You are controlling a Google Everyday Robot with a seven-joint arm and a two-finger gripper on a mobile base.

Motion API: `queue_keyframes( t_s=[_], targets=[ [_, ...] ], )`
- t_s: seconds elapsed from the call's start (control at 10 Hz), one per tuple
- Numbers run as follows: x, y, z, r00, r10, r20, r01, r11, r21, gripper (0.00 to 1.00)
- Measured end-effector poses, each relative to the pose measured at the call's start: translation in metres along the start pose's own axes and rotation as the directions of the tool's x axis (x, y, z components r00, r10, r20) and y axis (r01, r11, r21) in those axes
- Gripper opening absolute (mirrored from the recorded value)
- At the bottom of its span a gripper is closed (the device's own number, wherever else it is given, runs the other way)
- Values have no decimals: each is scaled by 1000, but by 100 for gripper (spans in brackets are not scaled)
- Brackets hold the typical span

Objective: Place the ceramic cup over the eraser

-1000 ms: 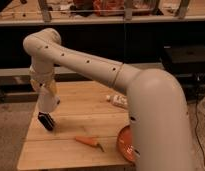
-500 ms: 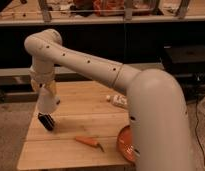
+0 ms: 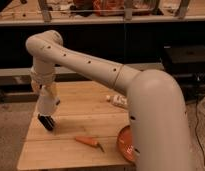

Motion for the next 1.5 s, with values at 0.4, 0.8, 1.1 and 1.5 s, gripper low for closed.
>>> queue_keyframes(
  t_s=[0.4,0.8,1.1,1.5],
  targets=[
    [-3,4,5,999,10,30,-10,1000,-3,8],
    [-5,4,6,999,9,35,-9,1000,-3,8],
    [-13,-9,5,999,-31,35,31,999,14,8],
    [-18,-17,13,997,-63,54,62,998,8,8]
  ],
)
